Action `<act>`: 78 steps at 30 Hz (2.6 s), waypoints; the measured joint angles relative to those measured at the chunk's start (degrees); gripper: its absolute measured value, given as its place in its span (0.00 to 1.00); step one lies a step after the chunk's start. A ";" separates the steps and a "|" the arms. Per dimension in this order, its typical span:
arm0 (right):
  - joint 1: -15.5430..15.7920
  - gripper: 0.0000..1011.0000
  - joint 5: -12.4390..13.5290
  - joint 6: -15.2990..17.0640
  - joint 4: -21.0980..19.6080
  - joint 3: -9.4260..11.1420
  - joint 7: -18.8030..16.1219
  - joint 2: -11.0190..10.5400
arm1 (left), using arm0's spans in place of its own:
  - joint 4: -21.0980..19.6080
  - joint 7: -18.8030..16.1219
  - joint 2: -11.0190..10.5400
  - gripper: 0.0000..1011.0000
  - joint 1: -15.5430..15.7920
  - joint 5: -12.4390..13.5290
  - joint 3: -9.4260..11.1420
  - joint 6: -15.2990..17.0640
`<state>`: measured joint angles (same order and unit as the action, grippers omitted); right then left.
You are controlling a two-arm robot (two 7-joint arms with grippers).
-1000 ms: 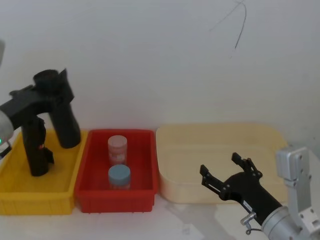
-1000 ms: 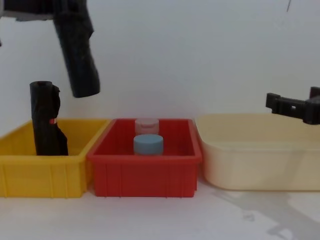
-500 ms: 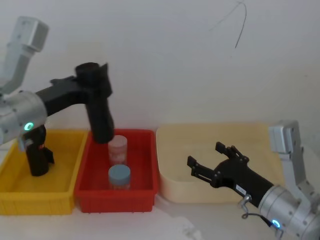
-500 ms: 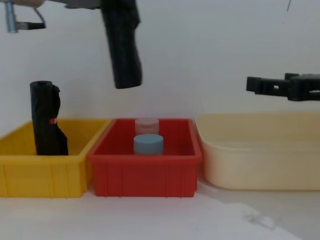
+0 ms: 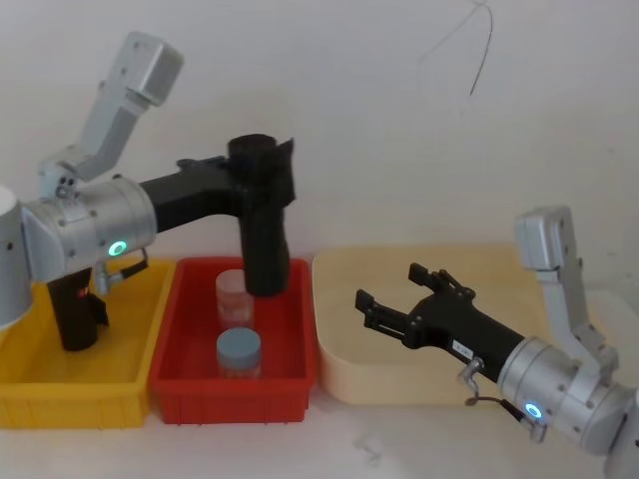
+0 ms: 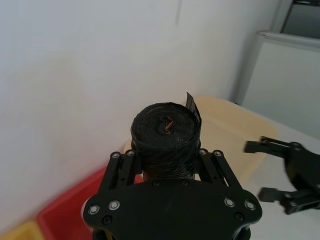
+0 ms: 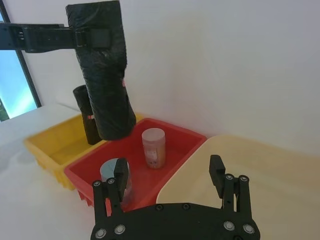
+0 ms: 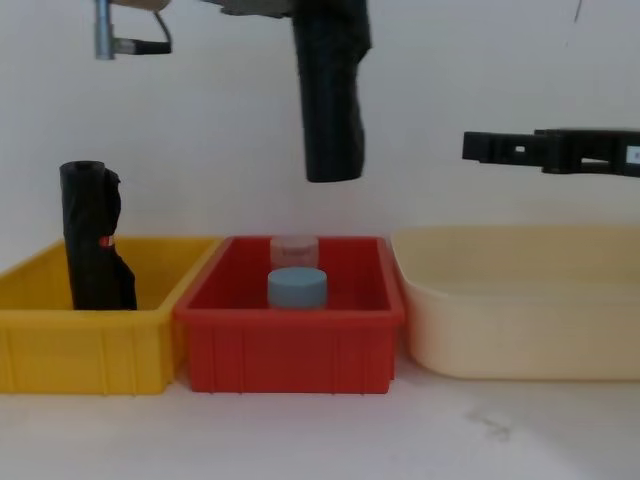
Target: Pick up the garbage bag with the one hand and transfer it to the other hand.
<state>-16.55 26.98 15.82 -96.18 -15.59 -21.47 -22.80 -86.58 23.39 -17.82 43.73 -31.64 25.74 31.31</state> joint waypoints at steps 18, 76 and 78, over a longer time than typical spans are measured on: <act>-5.09 0.99 0.44 -1.68 6.27 -2.38 -2.52 0.63 | 4.76 8.19 1.25 0.48 4.84 0.10 5.63 -4.73; -7.96 0.92 8.29 -6.73 8.97 -3.82 -12.81 -1.33 | 9.49 12.76 3.65 0.48 7.47 -6.47 9.84 -2.19; -8.02 0.88 8.25 -6.90 9.02 -3.85 -12.82 -1.31 | 9.53 12.60 3.66 0.48 7.45 -6.64 9.80 -1.86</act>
<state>-24.57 35.23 8.92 -87.16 -19.43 -34.29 -24.11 -77.05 35.99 -14.16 51.18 -38.28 35.54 29.45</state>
